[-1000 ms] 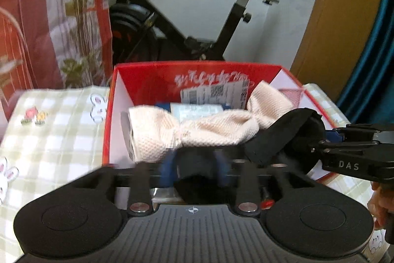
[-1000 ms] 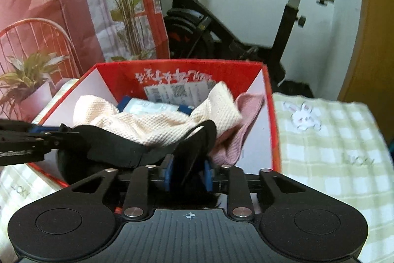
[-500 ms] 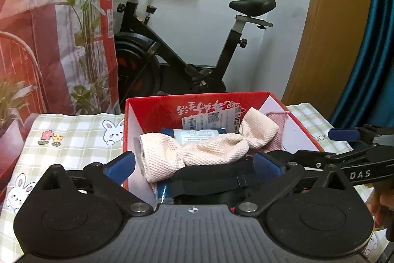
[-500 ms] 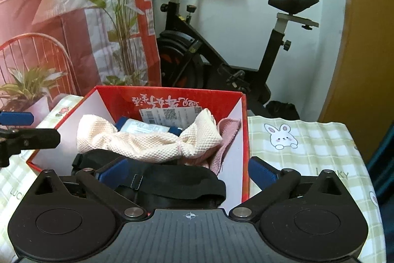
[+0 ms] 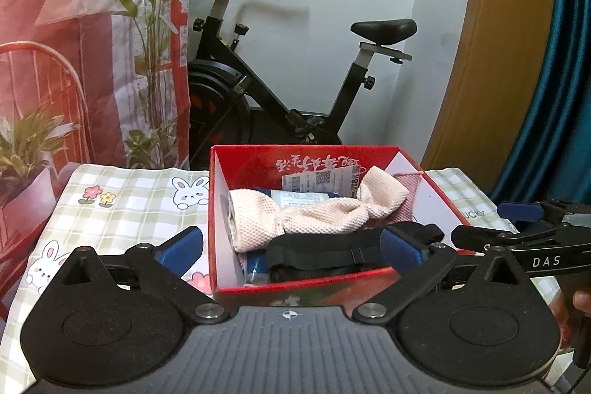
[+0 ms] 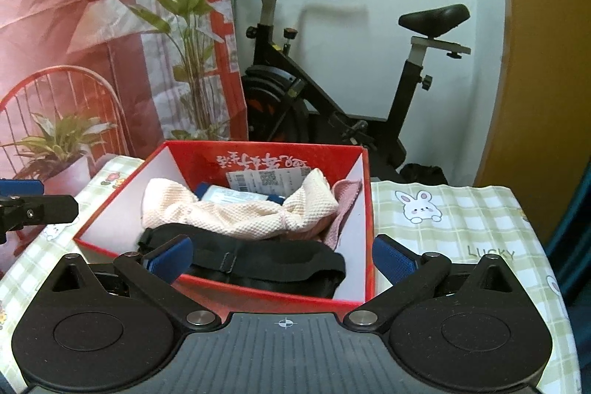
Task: Organize soft objects
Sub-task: 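Raise both grippers and move them down to the clear cable bag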
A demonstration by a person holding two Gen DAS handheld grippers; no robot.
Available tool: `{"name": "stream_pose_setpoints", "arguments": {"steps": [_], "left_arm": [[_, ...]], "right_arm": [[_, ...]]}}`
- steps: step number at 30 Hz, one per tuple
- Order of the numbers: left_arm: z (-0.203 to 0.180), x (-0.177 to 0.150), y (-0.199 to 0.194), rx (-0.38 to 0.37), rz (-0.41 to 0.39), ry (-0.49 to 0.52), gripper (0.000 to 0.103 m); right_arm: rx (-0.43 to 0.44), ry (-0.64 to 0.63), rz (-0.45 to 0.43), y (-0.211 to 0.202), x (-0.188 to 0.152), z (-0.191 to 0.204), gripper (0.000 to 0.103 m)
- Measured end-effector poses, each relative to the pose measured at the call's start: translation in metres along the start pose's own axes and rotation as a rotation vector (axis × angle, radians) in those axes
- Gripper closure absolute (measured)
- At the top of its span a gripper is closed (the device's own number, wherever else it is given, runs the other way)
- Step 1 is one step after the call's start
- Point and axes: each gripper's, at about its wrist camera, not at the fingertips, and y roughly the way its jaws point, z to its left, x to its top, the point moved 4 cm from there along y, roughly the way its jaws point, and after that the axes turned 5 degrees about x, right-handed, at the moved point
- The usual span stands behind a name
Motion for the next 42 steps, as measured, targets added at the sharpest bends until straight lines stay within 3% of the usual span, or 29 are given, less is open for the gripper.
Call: {"name": "stream_pose_setpoints", "arguments": {"steps": [21,42], "left_arm": [[0.001,-0.075,-0.039,0.015,0.015,-0.011,0.0],[0.004,-0.142,-0.017,-0.004,0.158,-0.085,0.0]], "right_arm": [[0.034,0.006,-0.051,-0.046,-0.08,0.023,0.0],[-0.005,0.062,0.053,-0.024,-0.158,0.016,0.0]]}}
